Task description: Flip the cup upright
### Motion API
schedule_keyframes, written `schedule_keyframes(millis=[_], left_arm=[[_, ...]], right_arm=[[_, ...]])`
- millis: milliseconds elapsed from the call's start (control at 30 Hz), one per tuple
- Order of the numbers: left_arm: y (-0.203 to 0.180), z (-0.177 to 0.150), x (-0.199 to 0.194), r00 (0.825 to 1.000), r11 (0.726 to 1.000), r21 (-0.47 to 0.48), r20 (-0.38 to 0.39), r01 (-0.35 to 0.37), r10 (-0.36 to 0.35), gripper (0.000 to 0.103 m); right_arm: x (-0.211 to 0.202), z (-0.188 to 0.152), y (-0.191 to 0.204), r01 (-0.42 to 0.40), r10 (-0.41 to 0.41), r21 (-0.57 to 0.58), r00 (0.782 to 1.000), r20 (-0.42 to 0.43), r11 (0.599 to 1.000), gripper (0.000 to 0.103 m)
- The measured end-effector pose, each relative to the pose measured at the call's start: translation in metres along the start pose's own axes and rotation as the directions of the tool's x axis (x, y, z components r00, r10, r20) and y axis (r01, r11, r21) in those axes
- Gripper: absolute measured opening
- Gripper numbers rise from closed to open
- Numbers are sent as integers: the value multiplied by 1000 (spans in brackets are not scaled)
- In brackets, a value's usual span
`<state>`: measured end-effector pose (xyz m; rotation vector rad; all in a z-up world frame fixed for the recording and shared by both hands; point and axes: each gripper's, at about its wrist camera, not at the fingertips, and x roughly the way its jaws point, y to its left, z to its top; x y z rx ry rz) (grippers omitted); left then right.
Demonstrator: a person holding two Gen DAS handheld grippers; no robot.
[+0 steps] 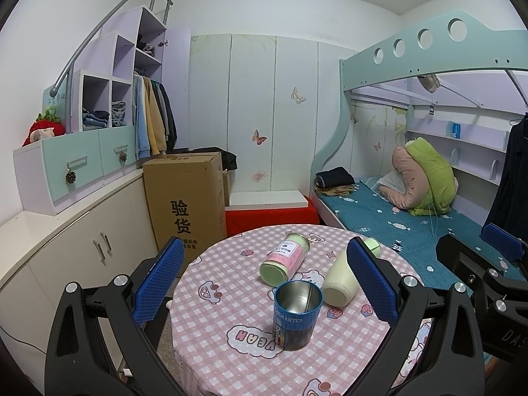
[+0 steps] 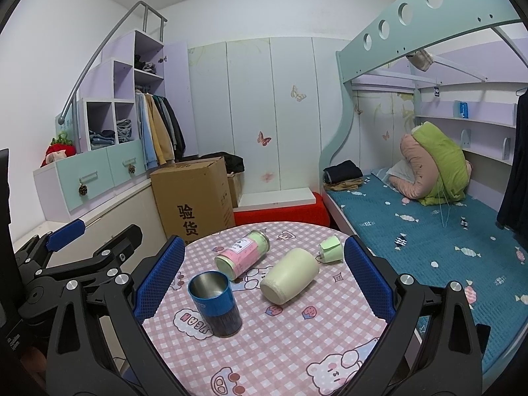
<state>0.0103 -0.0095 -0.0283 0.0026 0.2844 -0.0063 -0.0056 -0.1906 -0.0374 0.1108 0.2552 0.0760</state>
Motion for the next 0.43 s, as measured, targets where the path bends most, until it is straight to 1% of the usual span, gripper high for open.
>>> schedule_keyframes(millis=[433], left_arm=[[-1,-1,1,1000,1000,-2,-2,4,-4,95]], right_arm=[[-2,-2,1,-5,5,2,1000,-6,1000,98]])
